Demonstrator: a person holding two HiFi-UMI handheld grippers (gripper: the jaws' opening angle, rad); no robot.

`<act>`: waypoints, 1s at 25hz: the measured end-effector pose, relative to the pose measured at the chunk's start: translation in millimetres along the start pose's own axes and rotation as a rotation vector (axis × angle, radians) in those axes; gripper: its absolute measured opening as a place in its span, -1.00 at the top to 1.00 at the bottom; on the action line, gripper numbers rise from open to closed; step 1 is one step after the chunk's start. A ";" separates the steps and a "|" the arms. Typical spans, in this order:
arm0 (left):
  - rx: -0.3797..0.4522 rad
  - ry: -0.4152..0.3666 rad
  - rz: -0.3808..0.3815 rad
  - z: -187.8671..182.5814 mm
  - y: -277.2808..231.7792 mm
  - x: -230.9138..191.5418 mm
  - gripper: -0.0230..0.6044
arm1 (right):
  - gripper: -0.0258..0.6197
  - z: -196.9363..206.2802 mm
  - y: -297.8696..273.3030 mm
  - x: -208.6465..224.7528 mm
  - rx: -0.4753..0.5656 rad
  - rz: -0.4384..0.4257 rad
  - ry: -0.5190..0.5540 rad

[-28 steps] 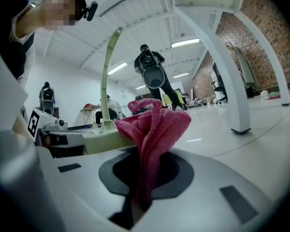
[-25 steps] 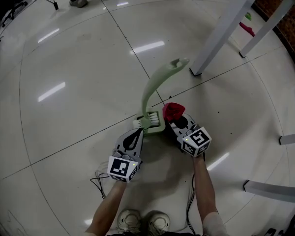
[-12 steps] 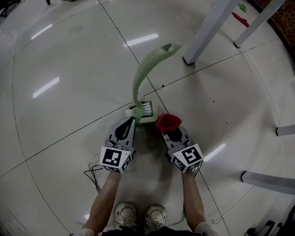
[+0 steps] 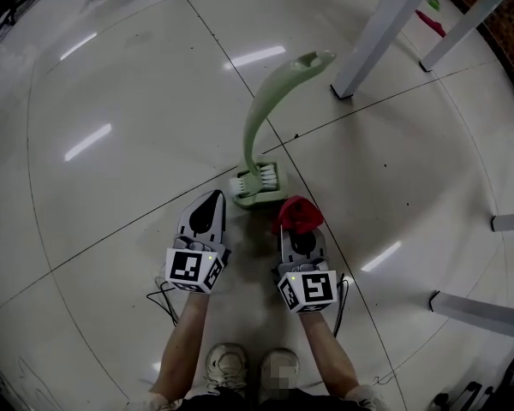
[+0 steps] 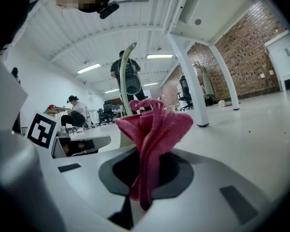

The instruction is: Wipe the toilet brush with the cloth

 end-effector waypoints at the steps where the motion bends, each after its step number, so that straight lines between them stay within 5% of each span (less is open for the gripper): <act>1: 0.002 0.003 -0.001 -0.5 0.1 -1.5 0.91 | 0.83 1.6 -3.2 -4.8 -0.007 -0.011 0.007; 7: 0.018 0.016 -0.013 -4.2 2.3 -7.8 0.91 | 0.83 5.9 -11.3 -37.5 -0.023 -0.048 0.043; 16: 0.029 0.018 -0.012 -3.9 7.5 -9.1 0.91 | 0.82 11.5 -31.7 -80.0 -0.052 -0.220 0.071; 20: 0.015 -0.053 0.093 -7.1 9.7 3.5 0.91 | 0.83 -4.5 -13.9 -60.9 0.006 -0.146 0.039; 23: 0.009 -0.080 0.241 -11.6 1.9 24.5 0.90 | 0.83 -15.5 7.1 -26.9 0.019 -0.039 0.010; 25: -0.006 -0.077 0.357 -11.8 -8.1 39.1 0.55 | 0.83 -21.9 16.5 -5.6 0.031 0.018 -0.016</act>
Point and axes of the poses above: the fingertips, and each gripper's own axes: y backward along the fingers, x to its right, z out of its underside, the point moved 5 cm from there along y, backward along the fingers, and after that the axes turned 5 degrees about x, right-handed, at the moved point
